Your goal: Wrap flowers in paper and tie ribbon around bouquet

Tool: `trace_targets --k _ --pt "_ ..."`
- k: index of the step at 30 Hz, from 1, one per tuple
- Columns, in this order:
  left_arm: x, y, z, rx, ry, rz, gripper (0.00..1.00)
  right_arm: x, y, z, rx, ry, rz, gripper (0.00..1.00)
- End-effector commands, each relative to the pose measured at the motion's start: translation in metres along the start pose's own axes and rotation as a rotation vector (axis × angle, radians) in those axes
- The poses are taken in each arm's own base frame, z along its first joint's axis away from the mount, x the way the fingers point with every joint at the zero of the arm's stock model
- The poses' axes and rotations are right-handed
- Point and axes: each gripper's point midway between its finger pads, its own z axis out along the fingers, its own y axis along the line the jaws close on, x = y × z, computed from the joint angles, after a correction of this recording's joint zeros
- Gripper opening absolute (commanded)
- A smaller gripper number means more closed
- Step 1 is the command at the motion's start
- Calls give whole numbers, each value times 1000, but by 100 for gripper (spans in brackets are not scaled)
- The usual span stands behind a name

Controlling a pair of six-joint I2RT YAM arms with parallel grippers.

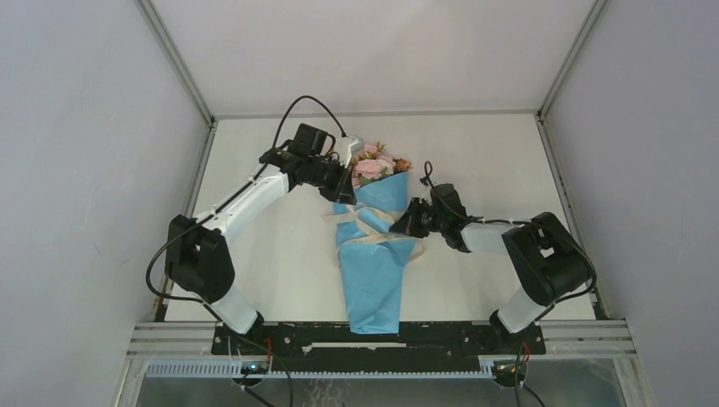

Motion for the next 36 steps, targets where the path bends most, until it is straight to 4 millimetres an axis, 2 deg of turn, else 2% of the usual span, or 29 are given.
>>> trace_targets --k 1,4,8,11,15,16,17,18,21,24,26,28,29,31,33,36 --pt "-15 -42 -31 156 -22 49 0 -22 49 12 -121 -14 -157 0" --pt "-15 -38 -40 139 -38 26 0 -22 51 20 -109 -5 -171 0" --pt "-6 -11 -49 55 -50 -46 0 -21 47 33 -119 18 -141 0" --pt "15 22 -56 -60 -44 -98 0 -14 41 43 -111 50 -130 0" --pt "57 55 -61 -182 31 -107 0 -8 38 46 -111 68 -122 0" --pt "65 59 -62 -203 53 -79 5 -8 40 47 -115 69 -124 0" --pt "69 62 -64 -218 68 -45 17 -7 41 46 -120 72 -127 0" --pt "72 62 -67 -225 82 -10 26 -7 42 46 -122 71 -129 0" --pt "61 54 -82 -224 87 109 38 -6 45 45 -128 74 -122 0" --pt "42 14 -91 -111 84 304 44 -8 47 44 -132 73 -97 0" --pt "42 -16 -83 -23 122 449 46 -8 49 45 -140 72 -78 0" --pt "49 -37 -64 66 159 603 51 -10 48 46 -146 72 -51 0" --pt "54 -41 -51 98 175 685 53 -10 49 46 -150 73 -40 0" --pt "62 -41 -24 117 196 789 62 -10 50 46 -156 77 -22 0" --pt "63 -29 -1 70 202 868 75 -9 52 45 -160 80 -17 0" --pt "57 -9 20 -9 209 928 81 -8 52 43 -152 83 -20 0"
